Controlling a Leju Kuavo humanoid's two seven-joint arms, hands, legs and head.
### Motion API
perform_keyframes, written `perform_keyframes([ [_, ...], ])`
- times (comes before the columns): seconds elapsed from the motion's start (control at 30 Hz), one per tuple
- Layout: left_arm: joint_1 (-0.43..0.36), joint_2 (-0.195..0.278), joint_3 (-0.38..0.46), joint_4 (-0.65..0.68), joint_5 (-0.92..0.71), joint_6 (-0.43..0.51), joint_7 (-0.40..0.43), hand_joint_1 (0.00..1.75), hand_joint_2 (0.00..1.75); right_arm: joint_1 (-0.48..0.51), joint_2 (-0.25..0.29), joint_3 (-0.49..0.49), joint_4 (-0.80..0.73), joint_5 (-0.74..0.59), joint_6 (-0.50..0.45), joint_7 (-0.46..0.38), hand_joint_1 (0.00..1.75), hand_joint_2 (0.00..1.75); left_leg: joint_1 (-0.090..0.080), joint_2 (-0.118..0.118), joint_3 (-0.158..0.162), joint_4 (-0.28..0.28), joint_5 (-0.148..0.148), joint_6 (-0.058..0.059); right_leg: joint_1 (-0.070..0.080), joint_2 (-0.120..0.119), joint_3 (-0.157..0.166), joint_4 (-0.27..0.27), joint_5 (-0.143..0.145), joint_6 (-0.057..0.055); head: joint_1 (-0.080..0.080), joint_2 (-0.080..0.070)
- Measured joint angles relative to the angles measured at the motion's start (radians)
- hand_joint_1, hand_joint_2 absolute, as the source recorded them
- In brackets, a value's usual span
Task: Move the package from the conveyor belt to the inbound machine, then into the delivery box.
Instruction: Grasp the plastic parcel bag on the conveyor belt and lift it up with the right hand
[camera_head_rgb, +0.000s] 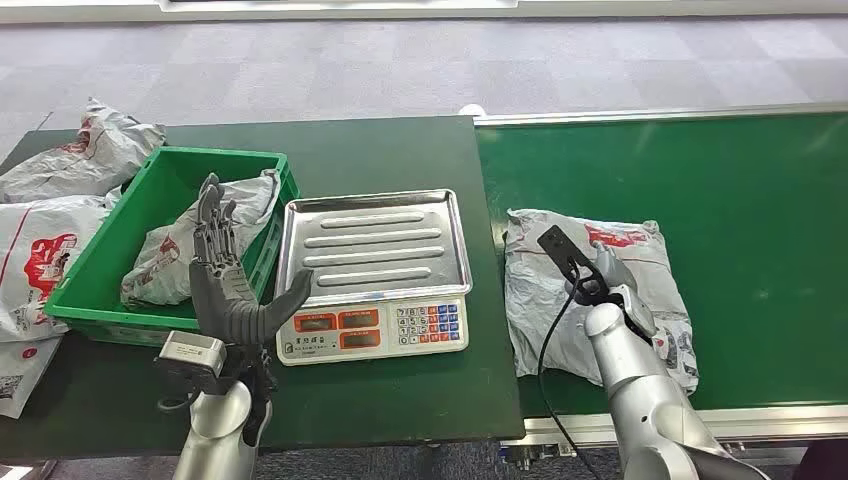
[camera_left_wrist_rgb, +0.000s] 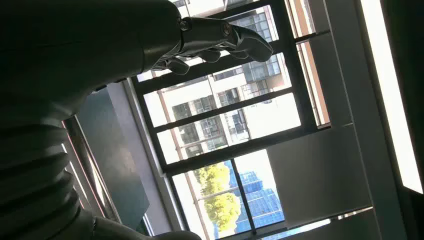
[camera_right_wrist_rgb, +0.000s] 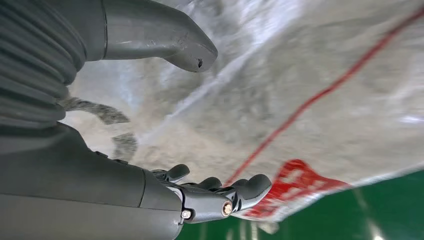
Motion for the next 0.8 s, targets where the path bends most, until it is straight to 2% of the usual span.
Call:
perform_keyframes([
  [0.17,0.011,0.001,0.001,-0.011,-0.005,0.005,0.004,0.00,1.75,0.001,-0.010,0.022,0.017,0.035,0.010,0.062,0.00,1.75,0.000,0.000,0.000,0.000,0.000,0.000,0.000,0.000,0.000,0.000,0.000,0.000,0.000,0.000],
  [0.27,0.017,0.002,0.004,-0.015,-0.008,0.007,0.009,0.00,1.75,0.007,-0.016,0.043,0.023,0.090,0.023,0.151,0.00,1.75,0.000,0.000,0.000,0.000,0.000,0.000,0.000,0.000,0.000,0.000,0.000,0.000,0.000,0.000],
  [0.33,0.026,0.002,0.006,-0.021,-0.010,0.009,0.013,0.00,1.75,0.025,-0.019,0.054,0.016,0.120,0.028,0.204,0.00,1.75,0.000,0.000,0.000,0.000,0.000,0.000,0.000,0.000,0.000,0.000,0.000,0.000,0.000,0.000],
  [0.43,0.040,0.002,0.011,-0.033,-0.017,0.014,0.014,0.00,1.75,0.071,-0.019,0.059,-0.016,0.140,0.027,0.235,0.00,1.75,0.000,0.000,0.000,0.000,0.000,0.000,0.000,0.000,0.000,0.000,0.000,0.000,0.000,0.000],
  [0.53,0.054,0.001,0.016,-0.050,-0.027,0.020,0.018,0.00,1.75,0.140,-0.009,0.059,-0.094,0.133,0.042,0.208,0.00,1.75,0.000,0.000,0.000,0.000,-0.001,0.000,0.000,0.000,0.000,0.000,-0.001,0.000,0.000,0.000],
  [0.7,0.068,0.001,0.026,-0.068,-0.036,0.011,0.022,0.00,1.75,0.291,0.030,0.064,-0.293,0.066,0.116,0.086,0.00,1.75,0.000,0.000,0.000,0.000,-0.001,0.000,0.000,-0.001,0.000,0.000,-0.002,0.000,0.000,0.000],
  [0.8,0.069,0.002,0.029,-0.069,-0.037,0.004,0.022,0.00,1.75,0.356,0.048,0.076,-0.379,0.047,0.136,0.062,0.00,1.75,0.000,0.000,0.000,0.000,-0.001,0.000,0.000,-0.001,0.000,0.000,-0.002,0.000,0.000,0.000],
])
